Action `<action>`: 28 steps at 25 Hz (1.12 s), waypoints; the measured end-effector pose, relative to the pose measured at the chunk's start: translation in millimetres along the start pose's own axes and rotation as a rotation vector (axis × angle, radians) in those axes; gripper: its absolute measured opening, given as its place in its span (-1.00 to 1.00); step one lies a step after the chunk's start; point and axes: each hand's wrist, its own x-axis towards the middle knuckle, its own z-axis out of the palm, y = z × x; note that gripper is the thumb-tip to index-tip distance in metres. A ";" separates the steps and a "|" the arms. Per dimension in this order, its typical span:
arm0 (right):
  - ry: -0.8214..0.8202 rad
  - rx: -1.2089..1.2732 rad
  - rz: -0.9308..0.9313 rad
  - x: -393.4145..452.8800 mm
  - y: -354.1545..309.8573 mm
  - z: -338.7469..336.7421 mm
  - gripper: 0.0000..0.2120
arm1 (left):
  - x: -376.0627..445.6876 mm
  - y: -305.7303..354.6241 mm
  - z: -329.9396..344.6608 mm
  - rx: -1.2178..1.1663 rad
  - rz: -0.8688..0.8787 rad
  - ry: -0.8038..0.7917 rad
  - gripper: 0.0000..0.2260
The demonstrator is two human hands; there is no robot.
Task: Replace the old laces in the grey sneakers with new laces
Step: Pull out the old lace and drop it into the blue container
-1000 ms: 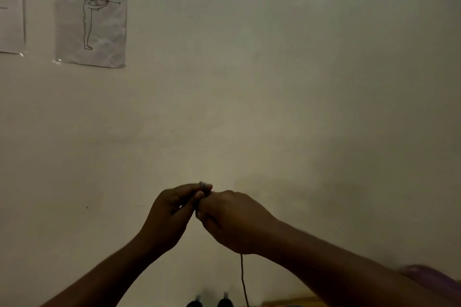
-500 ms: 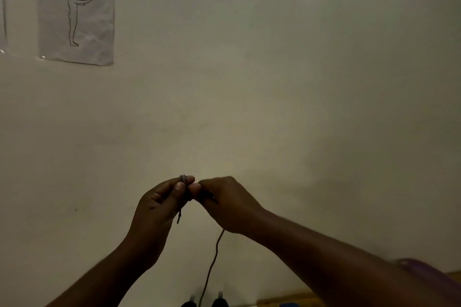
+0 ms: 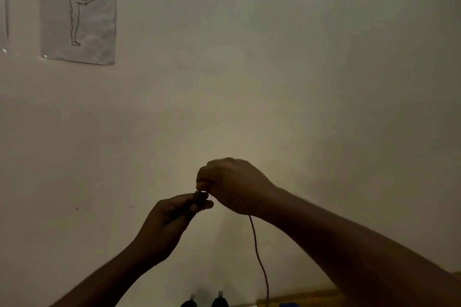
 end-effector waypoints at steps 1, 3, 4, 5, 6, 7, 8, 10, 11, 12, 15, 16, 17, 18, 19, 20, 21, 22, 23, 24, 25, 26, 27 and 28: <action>0.000 0.095 0.038 2.5 5.9 2.8 -0.87 | 1.0 1.9 1.5 -0.043 -0.031 0.001 -0.75; 0.046 0.275 0.133 4.6 16.1 14.5 -0.85 | 4.3 6.8 2.3 -0.177 -0.082 0.062 -0.77; 0.070 0.319 0.177 3.9 19.6 21.0 -0.84 | 6.2 9.1 2.2 -0.252 -0.096 0.103 -0.77; 0.066 0.337 0.209 1.3 21.0 28.4 -0.83 | 8.2 11.7 2.1 -0.322 -0.109 0.138 -0.77; 0.040 0.338 0.221 -3.0 19.8 36.4 -0.82 | 10.6 12.8 1.8 -0.383 -0.126 0.169 -0.77; -0.006 0.327 0.214 -8.8 15.8 43.8 -0.81 | 13.5 12.6 0.8 -0.420 -0.136 0.199 -0.77; -0.069 0.304 0.187 -16.3 9.3 50.1 -0.81 | 16.6 11.8 -0.7 -0.434 -0.140 0.224 -0.77; -0.166 0.215 0.084 -30.8 -7.2 54.3 -0.81 | 18.7 9.5 -3.6 -0.351 -0.107 0.236 -0.76; -0.187 0.168 0.021 -36.0 -14.6 51.4 -0.82 | 18.1 6.4 -5.9 -0.245 -0.059 0.231 -0.76; -0.186 0.134 -0.028 -38.5 -20.9 43.3 -0.83 | 16.6 0.9 -8.3 -0.108 0.003 0.214 -0.75; -0.066 0.025 -0.060 -27.7 -22.6 9.7 -0.86 | 7.6 -18.3 -12.0 0.179 0.117 0.102 -0.77; -0.022 -0.040 -0.065 -20.9 -19.3 0.7 -0.85 | 4.2 -20.7 -11.2 0.136 0.101 0.080 -0.79; 0.017 -0.095 -0.072 -14.2 -15.1 -5.6 -0.84 | 2.0 -21.9 -9.5 0.068 0.070 0.066 -0.80; 0.041 -0.108 -0.070 -8.0 -10.6 -8.0 -0.84 | 1.1 -20.0 -7.2 0.004 0.045 0.061 -0.77; 0.050 -0.072 -0.059 -3.0 -6.0 -6.9 -0.85 | -0.3 -15.9 -3.8 -0.026 0.025 0.037 -0.76; 0.042 -0.008 -0.037 0.4 -1.4 -2.8 -0.86 | -1.6 -12.3 -0.4 -0.046 0.010 0.000 -0.78; 0.040 0.064 -0.007 1.9 3.1 3.4 -0.85 | -2.3 -6.0 3.5 -0.088 -0.011 -0.027 -0.80; 0.057 0.138 0.041 2.6 8.3 10.5 -0.85 | -1.5 -0.3 6.3 -0.156 -0.041 -0.024 -0.79; 0.079 0.208 0.103 2.2 14.4 18.3 -0.85 | -0.2 4.3 7.5 -0.251 -0.066 0.002 -0.77; 0.085 0.263 0.161 -0.8 18.0 25.2 -0.86 | 2.2 7.0 6.8 -0.341 -0.089 0.047 -0.76; 0.058 0.289 0.195 -6.3 18.4 32.8 -0.85 | 5.5 7.0 4.9 -0.408 -0.104 0.105 -0.76; -0.008 0.279 0.190 -14.6 13.6 39.6 -0.84 | 8.4 7.5 2.3 -0.429 -0.113 0.162 -0.76; -0.100 0.235 0.141 -24.3 4.8 44.8 -0.82 | 10.6 5.6 -0.1 -0.398 -0.104 0.196 -0.76; -0.186 0.168 0.056 -33.7 -6.6 46.6 -0.83 | 11.0 3.4 -2.4 -0.316 -0.080 0.211 -0.76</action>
